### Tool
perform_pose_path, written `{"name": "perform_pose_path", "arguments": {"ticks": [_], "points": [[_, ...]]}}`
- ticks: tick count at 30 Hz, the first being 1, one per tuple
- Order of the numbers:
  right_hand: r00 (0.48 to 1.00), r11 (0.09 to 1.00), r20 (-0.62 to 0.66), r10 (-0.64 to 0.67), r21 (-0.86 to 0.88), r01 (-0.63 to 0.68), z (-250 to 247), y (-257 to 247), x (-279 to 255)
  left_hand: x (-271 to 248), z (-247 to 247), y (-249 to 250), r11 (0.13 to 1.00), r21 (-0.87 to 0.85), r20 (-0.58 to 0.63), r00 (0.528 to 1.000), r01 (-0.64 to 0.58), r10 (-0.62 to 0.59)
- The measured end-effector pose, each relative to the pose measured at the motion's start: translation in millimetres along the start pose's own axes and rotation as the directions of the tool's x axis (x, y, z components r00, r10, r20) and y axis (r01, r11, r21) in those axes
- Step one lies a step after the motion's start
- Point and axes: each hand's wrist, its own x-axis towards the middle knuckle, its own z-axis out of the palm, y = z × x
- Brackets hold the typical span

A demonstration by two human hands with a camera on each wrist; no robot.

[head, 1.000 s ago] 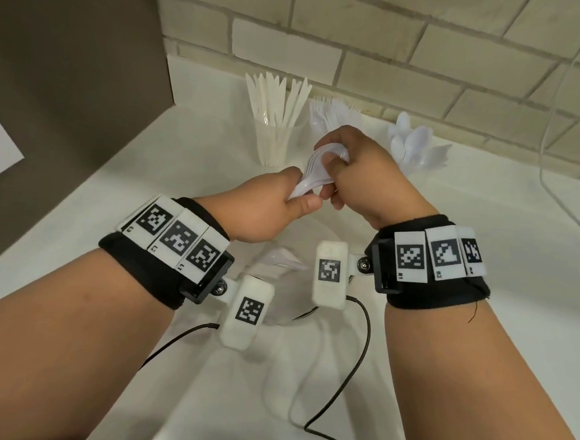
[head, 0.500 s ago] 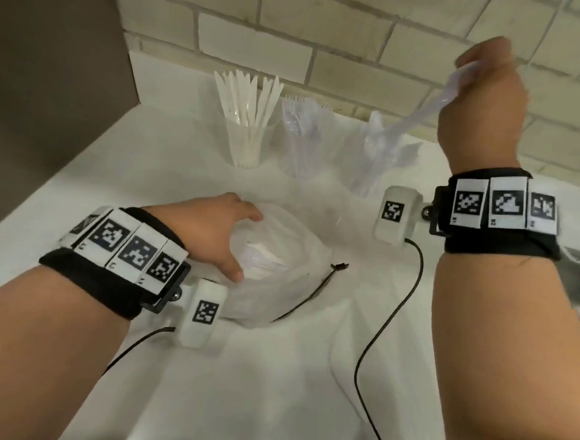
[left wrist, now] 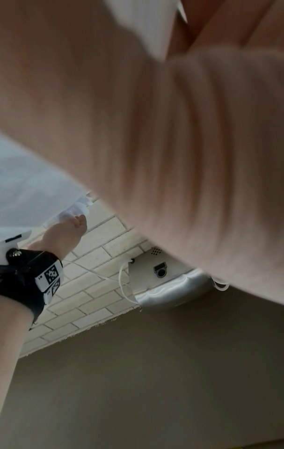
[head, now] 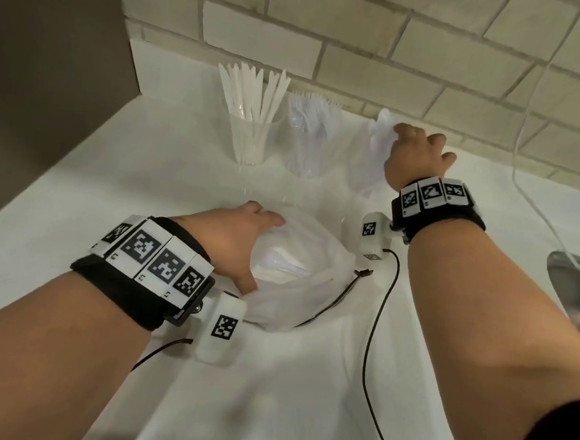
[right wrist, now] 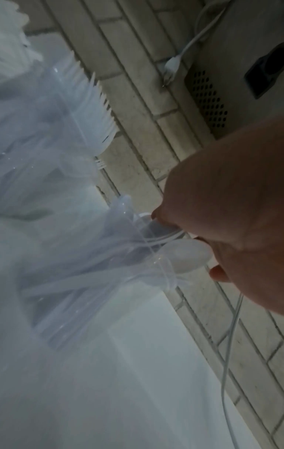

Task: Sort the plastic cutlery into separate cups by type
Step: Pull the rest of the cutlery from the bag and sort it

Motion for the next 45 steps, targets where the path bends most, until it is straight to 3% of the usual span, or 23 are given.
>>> {"name": "perform_pose_path", "arguments": {"ticks": [2,5,8,11,13,15,17,19,27,29,33,45], "points": [[1.000,1.000,-0.021,-0.002,0.011,0.002,-2,-1,1,0,0,-1,1.000,0.001,-0.001,1.000,0.004,-0.004],[0.987,0.998,-0.157,-0.026,0.047,0.034,-21,-4,-11,0,1,-1,1.000,0.010,-0.003,1.000,0.006,-0.006],[0.975,0.963,-0.177,-0.135,0.208,0.171,-46,-22,-43,1,1,-1,1.000,0.020,-0.004,1.000,0.010,-0.010],[0.947,0.875,-0.062,-0.315,0.368,0.315,-55,-52,-92,2,2,0,0.999,0.034,-0.026,1.000,0.011,-0.010],[0.883,0.825,0.046,-0.468,0.380,0.418,-48,-69,-123,2,2,1,0.999,0.047,-0.049,0.999,0.023,-0.020],[0.801,0.812,0.231,-0.553,0.367,0.454,-35,-79,-145,1,4,3,0.998,0.065,-0.072,0.997,0.026,-0.021],[0.732,0.842,0.417,-0.539,0.261,0.472,-22,-81,-161,-1,6,4,0.998,0.063,-0.080,0.997,0.022,-0.017],[0.700,0.876,0.550,-0.456,0.136,0.464,-13,-78,-171,-4,12,3,0.997,0.070,-0.065,0.998,0.026,-0.021],[0.623,0.904,0.676,-0.393,0.160,0.396,-19,-65,-177,-9,27,-4,0.998,0.041,-0.088,0.995,0.053,-0.049],[0.635,0.905,0.674,-0.378,0.122,0.408,-14,-67,-180,-11,25,0,0.997,0.059,-0.071,0.996,0.050,-0.046],[0.712,0.914,0.608,-0.353,0.063,0.400,-2,-71,-179,-13,25,4,0.992,0.118,-0.006,0.999,0.039,-0.038],[0.692,0.912,0.612,-0.382,0.129,0.389,2,-71,-185,1,31,-4,0.988,0.059,-0.070,0.988,0.145,-0.141]]}}
